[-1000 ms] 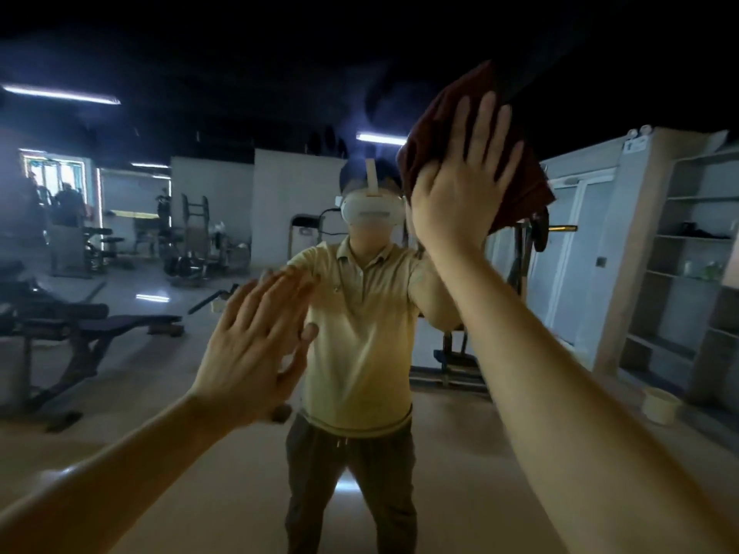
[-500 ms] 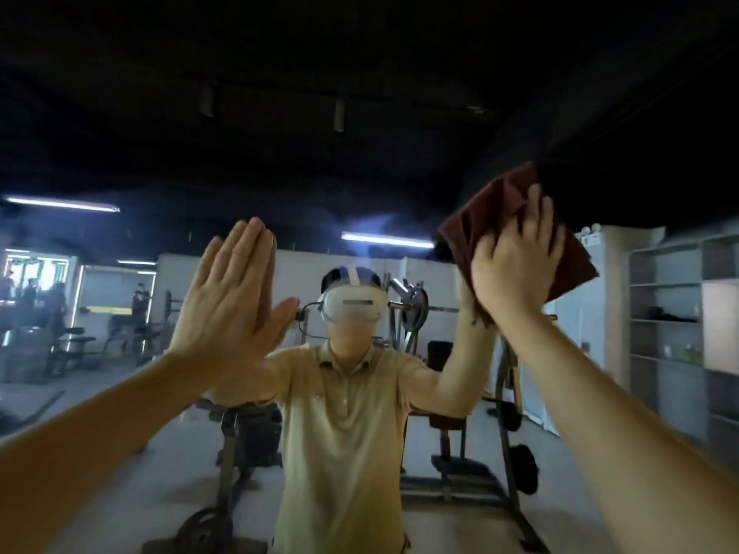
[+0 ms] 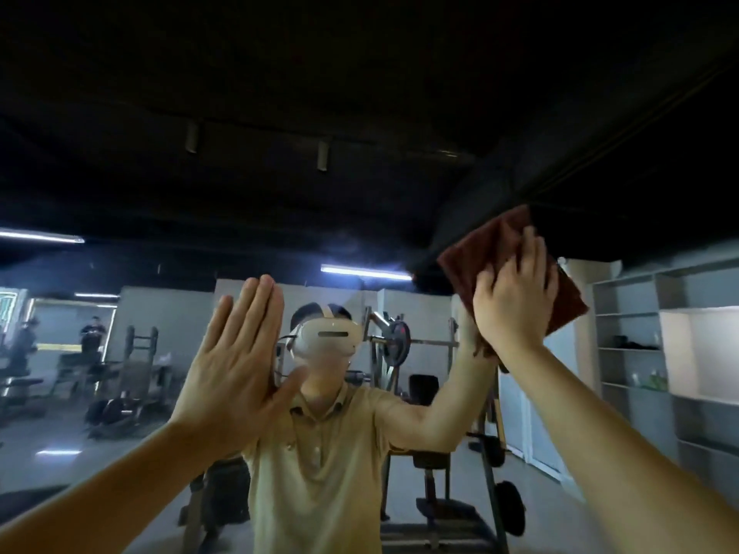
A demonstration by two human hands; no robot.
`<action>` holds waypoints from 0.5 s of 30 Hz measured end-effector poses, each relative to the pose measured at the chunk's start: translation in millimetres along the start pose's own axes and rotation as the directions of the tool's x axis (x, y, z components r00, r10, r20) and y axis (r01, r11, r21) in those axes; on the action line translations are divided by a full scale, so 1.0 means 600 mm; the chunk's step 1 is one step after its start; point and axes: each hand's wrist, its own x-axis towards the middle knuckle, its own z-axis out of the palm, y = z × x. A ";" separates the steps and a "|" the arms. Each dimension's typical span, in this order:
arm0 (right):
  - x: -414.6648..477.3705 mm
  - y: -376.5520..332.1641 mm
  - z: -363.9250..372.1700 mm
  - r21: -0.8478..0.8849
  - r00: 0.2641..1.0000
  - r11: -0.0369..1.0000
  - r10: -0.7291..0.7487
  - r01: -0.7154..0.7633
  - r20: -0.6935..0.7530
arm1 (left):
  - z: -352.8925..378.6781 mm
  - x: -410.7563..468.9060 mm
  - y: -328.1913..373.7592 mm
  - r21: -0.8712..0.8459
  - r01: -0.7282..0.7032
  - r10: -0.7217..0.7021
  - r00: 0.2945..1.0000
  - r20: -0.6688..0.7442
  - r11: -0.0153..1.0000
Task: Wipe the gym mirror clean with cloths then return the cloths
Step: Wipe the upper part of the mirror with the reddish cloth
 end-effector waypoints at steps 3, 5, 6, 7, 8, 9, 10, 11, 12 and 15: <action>-0.034 -0.132 0.014 0.049 0.998 0.998 0.052 -0.050 -0.028 | -0.007 -0.002 -0.026 -0.005 -0.089 0.089 0.996 0.013 0.996; -0.108 -0.237 0.029 0.080 0.984 0.983 -0.158 0.164 -0.076 | -0.022 0.001 -0.052 -0.011 -0.103 0.103 0.995 0.020 0.995; -0.147 -0.280 0.037 0.113 0.959 0.953 -0.277 0.282 -0.059 | -0.031 0.006 -0.066 -0.028 -0.066 0.065 0.998 -0.014 0.997; -0.177 -0.308 0.038 0.147 0.910 0.899 -0.414 0.412 -0.021 | -0.039 0.012 -0.079 -0.067 -0.008 0.003 0.998 -0.068 0.998; -0.196 -0.317 0.038 0.171 0.835 0.826 -0.549 0.537 0.029 | -0.046 0.016 -0.089 -0.111 0.038 -0.051 0.992 -0.119 0.993; -0.199 -0.306 0.037 0.170 0.743 0.742 -0.666 0.649 0.068 | -0.051 0.018 -0.095 -0.127 0.069 -0.087 0.985 -0.146 0.989; -0.183 -0.280 0.038 0.138 0.658 0.663 -0.748 0.736 0.081 | -0.051 0.020 -0.099 -0.105 0.076 -0.090 0.987 -0.135 0.992; -0.158 -0.246 0.038 0.099 0.615 0.621 -0.784 0.778 0.086 | -0.047 0.022 -0.101 -0.064 0.057 -0.063 0.994 -0.089 0.996; -0.130 -0.207 0.037 0.063 0.632 0.637 -0.770 0.768 0.088 | -0.042 0.022 -0.102 -0.023 0.025 -0.026 0.999 -0.036 0.999; -0.052 -0.091 0.026 -0.048 0.881 0.881 -0.469 0.472 0.058 | -0.029 0.013 -0.103 0.060 -0.035 0.033 0.999 0.034 0.998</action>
